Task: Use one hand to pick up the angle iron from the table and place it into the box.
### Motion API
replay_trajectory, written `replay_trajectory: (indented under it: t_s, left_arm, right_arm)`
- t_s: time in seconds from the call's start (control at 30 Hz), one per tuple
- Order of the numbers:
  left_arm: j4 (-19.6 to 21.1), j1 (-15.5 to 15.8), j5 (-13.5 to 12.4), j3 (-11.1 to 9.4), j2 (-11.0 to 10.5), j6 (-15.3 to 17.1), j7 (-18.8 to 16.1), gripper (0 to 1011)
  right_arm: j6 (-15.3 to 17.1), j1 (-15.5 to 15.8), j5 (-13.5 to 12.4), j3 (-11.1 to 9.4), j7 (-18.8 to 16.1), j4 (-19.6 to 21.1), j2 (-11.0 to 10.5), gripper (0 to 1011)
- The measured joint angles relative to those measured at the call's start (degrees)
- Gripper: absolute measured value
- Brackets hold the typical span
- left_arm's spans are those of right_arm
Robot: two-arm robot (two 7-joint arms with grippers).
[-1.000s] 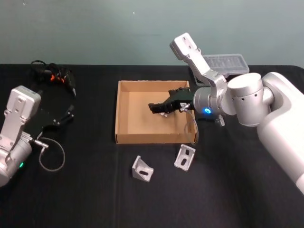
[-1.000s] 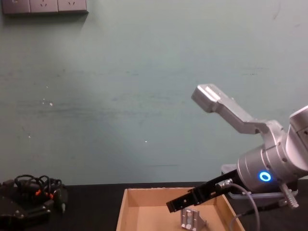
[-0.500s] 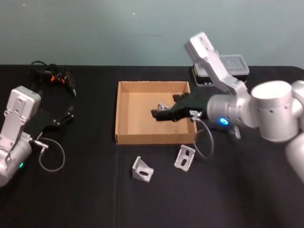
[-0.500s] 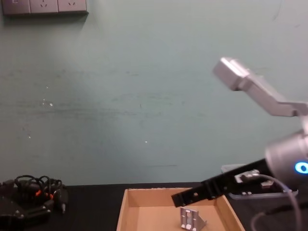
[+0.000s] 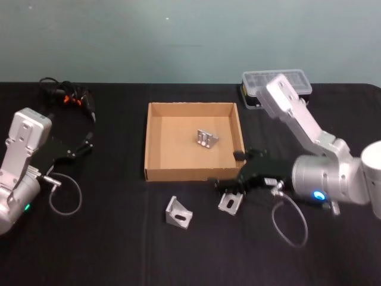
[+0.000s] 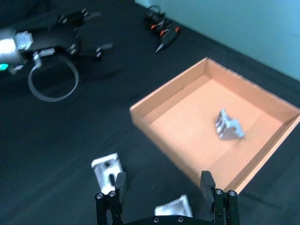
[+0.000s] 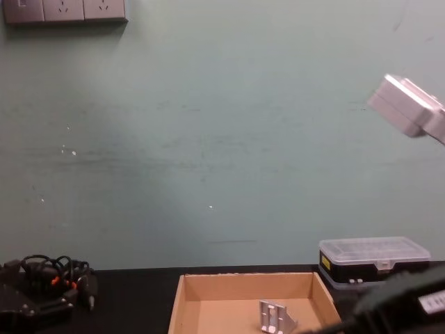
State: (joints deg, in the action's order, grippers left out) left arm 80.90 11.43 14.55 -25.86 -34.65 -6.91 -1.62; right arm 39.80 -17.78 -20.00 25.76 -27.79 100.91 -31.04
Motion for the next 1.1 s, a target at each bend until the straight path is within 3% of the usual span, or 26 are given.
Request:
replay_trajectory:
  t_s: [0.17,0.33,1.1]
  left_arm:
    - [0.00,0.00,0.00,0.00,0.00,0.00,0.00,1011]
    - [0.00,0.00,0.00,0.00,0.00,0.00,0.00,1011]
    - [0.00,0.00,0.00,0.00,0.00,0.00,0.00,1011]
  right_arm:
    - [0.05,3.33,-1.11,-0.71,0.57,2.42,-2.32,1003]
    - [0.24,4.81,-1.91,-0.86,1.75,2.68,-2.70,1003]
    - [-0.35,4.76,-2.45,-0.13,6.33,-2.76,0.07,1003]
